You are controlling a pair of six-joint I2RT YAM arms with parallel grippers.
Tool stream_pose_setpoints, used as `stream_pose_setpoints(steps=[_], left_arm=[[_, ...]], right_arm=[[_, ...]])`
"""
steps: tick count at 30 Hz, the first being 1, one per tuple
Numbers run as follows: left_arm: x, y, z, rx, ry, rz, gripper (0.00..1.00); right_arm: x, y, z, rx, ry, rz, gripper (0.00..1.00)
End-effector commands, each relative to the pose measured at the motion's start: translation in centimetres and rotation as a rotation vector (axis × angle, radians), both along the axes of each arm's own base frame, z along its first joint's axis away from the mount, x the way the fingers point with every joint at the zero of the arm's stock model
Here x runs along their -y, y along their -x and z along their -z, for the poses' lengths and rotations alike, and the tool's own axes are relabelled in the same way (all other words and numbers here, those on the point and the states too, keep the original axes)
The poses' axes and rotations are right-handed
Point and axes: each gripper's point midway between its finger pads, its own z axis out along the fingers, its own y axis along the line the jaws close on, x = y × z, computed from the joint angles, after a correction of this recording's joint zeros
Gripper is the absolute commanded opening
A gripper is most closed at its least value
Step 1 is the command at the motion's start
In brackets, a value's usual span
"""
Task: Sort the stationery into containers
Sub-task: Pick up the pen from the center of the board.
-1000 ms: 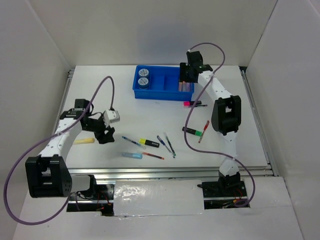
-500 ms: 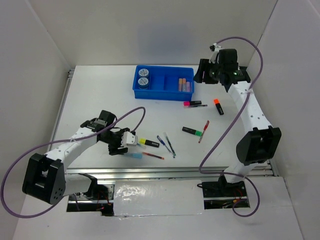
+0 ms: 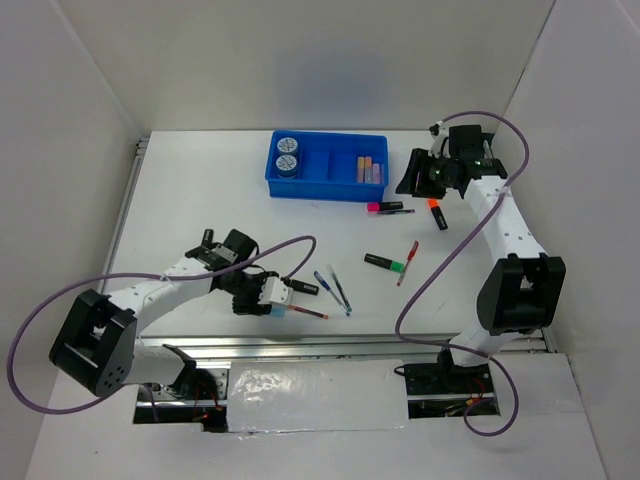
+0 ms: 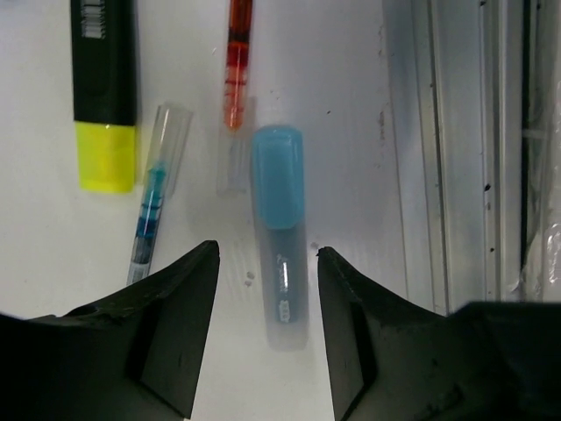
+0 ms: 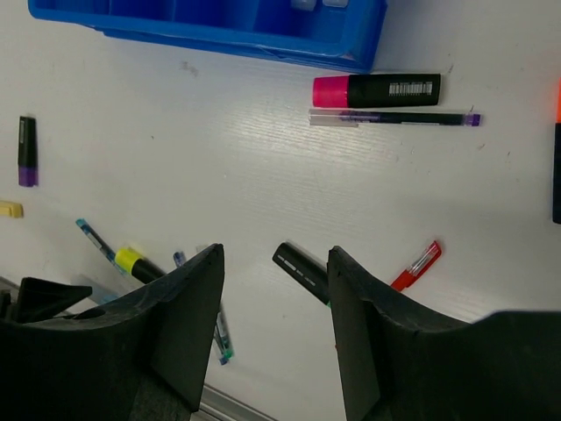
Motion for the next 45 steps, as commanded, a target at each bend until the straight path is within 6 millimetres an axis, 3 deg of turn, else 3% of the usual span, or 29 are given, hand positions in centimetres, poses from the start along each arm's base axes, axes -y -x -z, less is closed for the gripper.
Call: stream_pose_setpoints(steps=[1,6,8,9,17,21,24,26,29,31,33,34,36,37,39,40,45], left_arm=[[1.0,0.8,0.5,-0.028,-0.001,0.009,0.60],[1.4,1.9,1.6,-0.074,-0.031,0.009,0.59],[1.4,1.9,2.0,-0.081,-0.035,-0.010,0.58],[1.4,1.8,2.1,-0.079,-0.041,-0.016,0.58],[0.9,1.8,3.3,-0.094,-0.071,-0.053,0.54],[0.9,1.6,3.6,-0.087,-0.070,-0.076,0.46],[1.2,1.0,3.1,-0.077,-0.058,-0.112,0.30],[0.8,0.7,2.1,-0.095,-0.051,-0.161,0.13],[1.3,-2.0,-3.5,-0.070,0.087,-0.254,0.01],[1.8,-3.4,-7.9,-0.065,0.211,-0.378,0.00],[2.7,-6.4,-13.9,-0.007,0.382,-0.499,0.00],[3.0,-7.1,-16.0,-0.086,0.468,-0.645,0.00],[3.9,-9.3,-21.4,-0.062,0.631,-0.743,0.00],[4.5,-9.5,-23.1,-0.167,0.706,-0.859,0.00],[4.5,-11.3,-25.8,-0.195,0.814,-1.042,0.00],[4.7,-11.5,-26.6,-0.209,0.839,-1.077,0.00],[3.7,-13.6,-29.4,-0.288,0.999,-1.284,0.00]], right_arm=[[-0.1,0.4,-3.0,0.062,-0.029,-0.013,0.57],[-0.2,0.8,-3.2,0.072,-0.028,-0.023,0.57],[-0.3,1.0,-3.1,0.065,-0.032,-0.027,0.58],[0.9,0.8,-3.1,0.067,-0.032,0.001,0.57],[1.0,1.0,-3.1,0.066,-0.038,-0.003,0.57],[1.1,1.1,-3.1,0.066,-0.037,-0.001,0.57],[1.0,1.4,-3.2,0.072,-0.040,-0.004,0.57],[1.0,1.7,-3.8,0.086,-0.040,-0.014,0.56],[1.5,2.4,-6.4,0.164,-0.050,-0.032,0.56],[1.9,2.6,-7.6,0.200,-0.059,-0.033,0.56],[1.4,3.3,-9.4,0.246,-0.100,-0.063,0.54],[1.2,3.6,-9.9,0.262,-0.114,-0.078,0.54],[0.0,4.6,-11.4,0.313,-0.158,-0.135,0.54],[-0.9,5.0,-11.7,0.325,-0.171,-0.164,0.54],[-3.2,6.2,-12.8,0.360,-0.187,-0.240,0.55],[-3.7,6.4,-13.2,0.371,-0.184,-0.253,0.55],[-10.4,8.5,-15.4,0.372,-0.279,-0.381,0.56]])
